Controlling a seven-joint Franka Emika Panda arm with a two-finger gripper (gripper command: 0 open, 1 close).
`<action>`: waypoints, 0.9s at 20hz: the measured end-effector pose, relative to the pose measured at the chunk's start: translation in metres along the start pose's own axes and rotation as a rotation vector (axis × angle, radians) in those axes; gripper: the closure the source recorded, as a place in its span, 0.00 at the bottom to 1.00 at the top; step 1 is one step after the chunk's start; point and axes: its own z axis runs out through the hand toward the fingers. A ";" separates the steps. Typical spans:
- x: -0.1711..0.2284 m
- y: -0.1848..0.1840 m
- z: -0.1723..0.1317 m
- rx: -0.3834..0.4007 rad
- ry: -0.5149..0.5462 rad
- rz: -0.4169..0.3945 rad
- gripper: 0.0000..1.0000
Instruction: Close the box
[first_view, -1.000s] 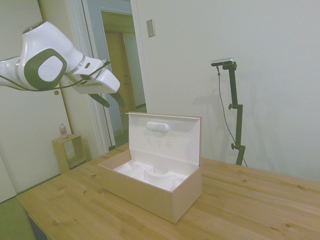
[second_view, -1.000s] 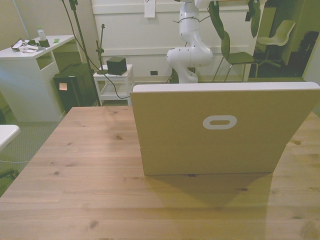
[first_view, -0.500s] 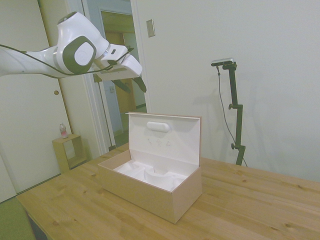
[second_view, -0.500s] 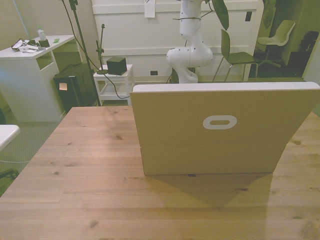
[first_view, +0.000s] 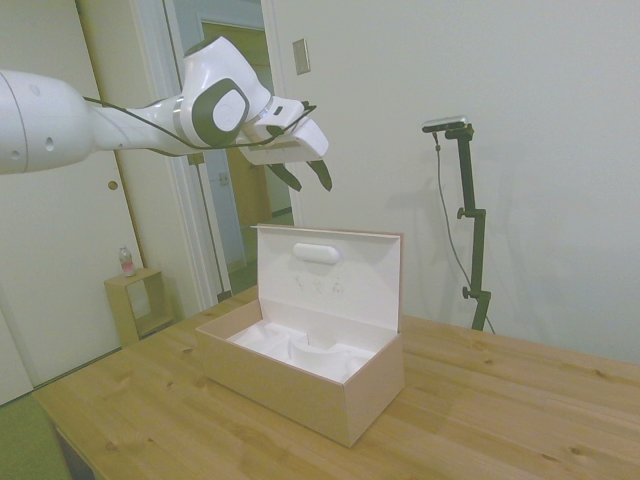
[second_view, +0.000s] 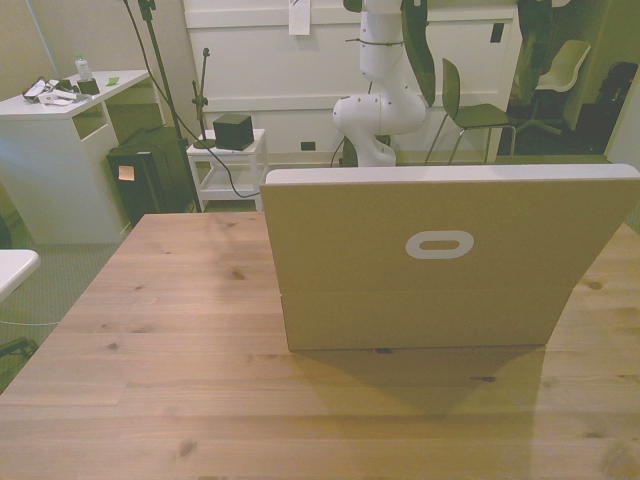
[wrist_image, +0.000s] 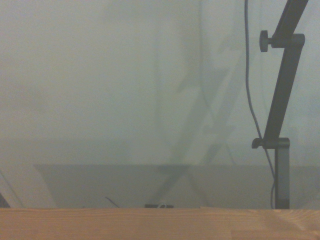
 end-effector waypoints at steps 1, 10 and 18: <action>0.002 0.001 0.005 -0.010 -0.007 0.003 0.00; 0.011 0.013 0.074 -0.109 -0.089 0.034 0.00; -0.017 0.054 0.079 -0.156 -0.210 0.120 0.00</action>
